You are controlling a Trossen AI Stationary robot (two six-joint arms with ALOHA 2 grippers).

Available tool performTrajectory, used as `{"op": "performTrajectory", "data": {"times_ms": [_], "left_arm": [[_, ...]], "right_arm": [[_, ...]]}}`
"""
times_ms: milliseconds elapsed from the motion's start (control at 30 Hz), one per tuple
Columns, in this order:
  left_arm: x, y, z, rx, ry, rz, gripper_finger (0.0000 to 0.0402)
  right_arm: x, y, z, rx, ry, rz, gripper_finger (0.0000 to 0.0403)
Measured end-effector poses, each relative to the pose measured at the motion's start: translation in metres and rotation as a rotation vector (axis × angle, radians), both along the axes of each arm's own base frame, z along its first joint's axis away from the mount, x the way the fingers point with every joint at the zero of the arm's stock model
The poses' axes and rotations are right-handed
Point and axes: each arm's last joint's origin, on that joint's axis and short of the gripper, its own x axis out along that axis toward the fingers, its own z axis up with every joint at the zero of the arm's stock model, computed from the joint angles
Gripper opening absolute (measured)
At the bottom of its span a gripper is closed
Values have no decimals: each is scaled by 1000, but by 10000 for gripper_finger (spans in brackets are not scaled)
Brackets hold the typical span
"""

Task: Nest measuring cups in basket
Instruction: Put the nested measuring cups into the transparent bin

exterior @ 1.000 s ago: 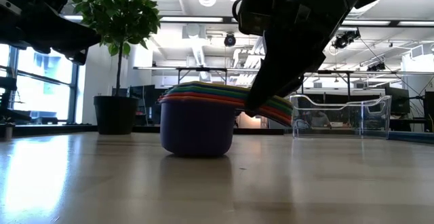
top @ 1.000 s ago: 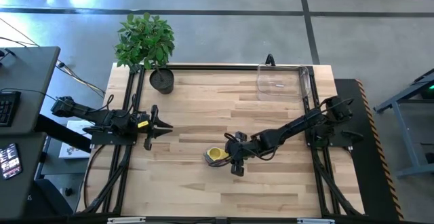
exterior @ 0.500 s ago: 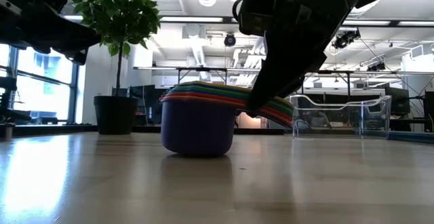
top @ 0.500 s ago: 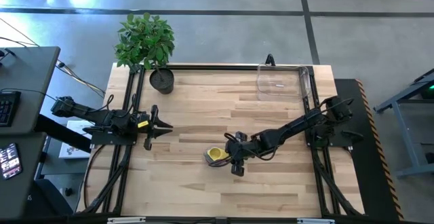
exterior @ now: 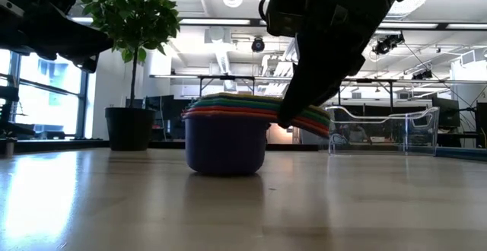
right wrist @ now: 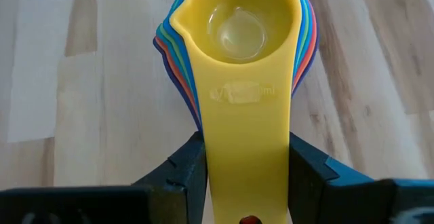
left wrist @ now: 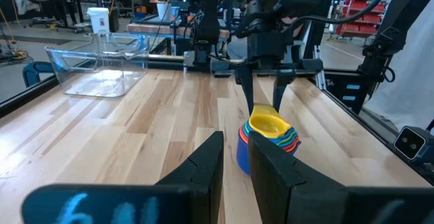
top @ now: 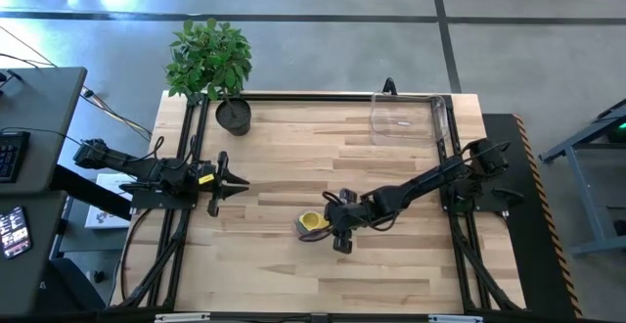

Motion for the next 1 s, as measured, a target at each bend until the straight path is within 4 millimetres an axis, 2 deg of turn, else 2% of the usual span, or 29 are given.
{"op": "performTrajectory", "data": {"times_ms": [900, 1000], "left_arm": [[0, 0, 0, 0, 0, 0, 60], [0, 0, 0, 0, 0, 0, 60]], "right_arm": [[1, 4, 5, 13, 15, 3, 128], [0, 4, 5, 14, 18, 5, 146]]}}
